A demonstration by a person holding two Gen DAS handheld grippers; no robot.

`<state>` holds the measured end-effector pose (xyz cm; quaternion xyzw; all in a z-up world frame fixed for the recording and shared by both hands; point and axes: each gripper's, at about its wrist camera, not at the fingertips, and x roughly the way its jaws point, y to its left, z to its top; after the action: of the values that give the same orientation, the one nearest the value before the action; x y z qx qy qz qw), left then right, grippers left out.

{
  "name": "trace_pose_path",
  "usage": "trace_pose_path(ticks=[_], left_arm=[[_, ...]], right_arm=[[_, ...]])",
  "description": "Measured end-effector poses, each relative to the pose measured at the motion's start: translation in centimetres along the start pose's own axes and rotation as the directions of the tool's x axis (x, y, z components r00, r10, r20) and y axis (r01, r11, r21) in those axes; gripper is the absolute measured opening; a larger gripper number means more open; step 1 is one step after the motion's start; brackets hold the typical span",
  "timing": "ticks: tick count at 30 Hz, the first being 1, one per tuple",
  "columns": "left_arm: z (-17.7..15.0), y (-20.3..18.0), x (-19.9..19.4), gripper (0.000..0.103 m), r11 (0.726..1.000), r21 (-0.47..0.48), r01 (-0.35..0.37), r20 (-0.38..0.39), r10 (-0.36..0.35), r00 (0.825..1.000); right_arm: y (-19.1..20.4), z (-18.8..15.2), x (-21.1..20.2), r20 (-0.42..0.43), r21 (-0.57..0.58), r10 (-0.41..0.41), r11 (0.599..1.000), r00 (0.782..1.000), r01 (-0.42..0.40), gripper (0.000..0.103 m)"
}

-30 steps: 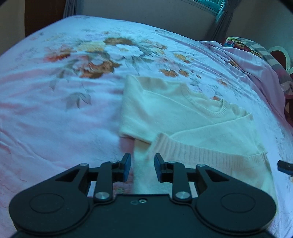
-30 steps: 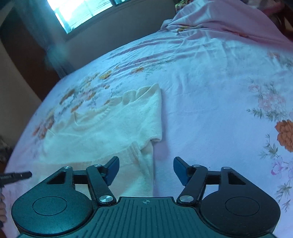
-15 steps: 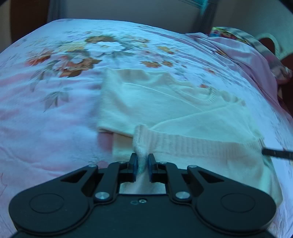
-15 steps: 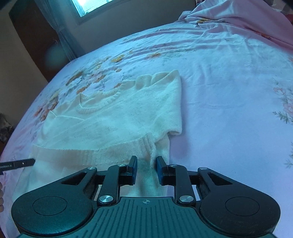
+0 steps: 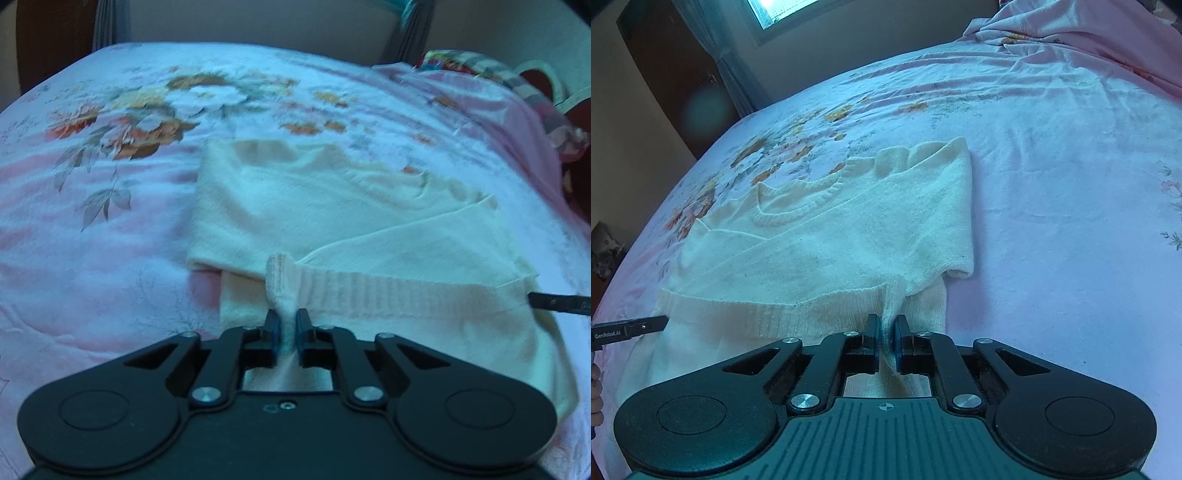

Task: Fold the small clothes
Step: 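Fold the held hem up over onto the collar with both grippers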

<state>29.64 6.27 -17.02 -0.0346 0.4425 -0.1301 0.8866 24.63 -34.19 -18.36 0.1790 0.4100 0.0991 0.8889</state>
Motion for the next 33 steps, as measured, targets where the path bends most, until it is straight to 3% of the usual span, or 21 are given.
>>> trace_pose_path(ticks=[5, 8, 10, 13, 16, 21, 26, 30, 33], left_arm=[[0.3, 0.1, 0.4, 0.019, 1.000, -0.006, -0.026, -0.010, 0.026, 1.000], [0.1, -0.3, 0.2, 0.013, 1.000, 0.015, -0.017, -0.003, 0.017, 1.000], [-0.1, -0.4, 0.4, 0.013, 0.999, 0.025, -0.026, 0.001, 0.026, 1.000], [-0.1, -0.4, 0.3, 0.006, 1.000, -0.005, -0.025, 0.008, 0.025, 1.000], [-0.4, -1.3, -0.6, 0.005, 0.998, 0.019, -0.058, 0.053, 0.057, 0.997], [-0.3, -1.9, -4.1, 0.005, 0.999, -0.002, -0.045, 0.177, 0.044, 0.983], [3.2, -2.6, -6.0, 0.005, 1.000, -0.020, -0.018, 0.273, 0.023, 0.962], [7.3, -2.7, -4.0, 0.005, 0.998, -0.051, -0.025, 0.307, 0.040, 0.951], [10.0, -2.4, -1.0, 0.005, 0.997, -0.071, -0.038, 0.294, 0.057, 0.954]], right_arm=[[-0.5, 0.1, 0.1, 0.008, 0.018, -0.008, 1.000, 1.000, 0.008, 0.007], [-0.5, 0.1, -0.8, 0.050, 0.021, 0.012, 1.000, 0.999, -0.013, 0.007], [-0.3, 0.3, 0.1, -0.014, 0.001, 0.012, 1.000, 1.000, -0.012, 0.007], [-0.2, 0.2, 0.4, -0.023, 0.000, 0.011, 1.000, 1.000, -0.011, 0.007], [0.1, -0.2, -0.5, 0.010, 0.000, 0.007, 1.000, 1.000, -0.007, 0.003], [1.0, -0.5, -4.4, 0.155, 0.006, 0.031, 0.999, 0.987, -0.032, 0.002], [2.2, 2.3, -6.5, 0.266, -0.013, 0.056, 0.998, 0.962, -0.055, 0.002], [2.0, 6.3, -5.1, 0.306, -0.026, 0.042, 0.999, 0.951, -0.036, 0.002], [1.3, 9.1, -2.5, 0.302, -0.012, 0.018, 1.000, 0.953, -0.015, 0.002]])
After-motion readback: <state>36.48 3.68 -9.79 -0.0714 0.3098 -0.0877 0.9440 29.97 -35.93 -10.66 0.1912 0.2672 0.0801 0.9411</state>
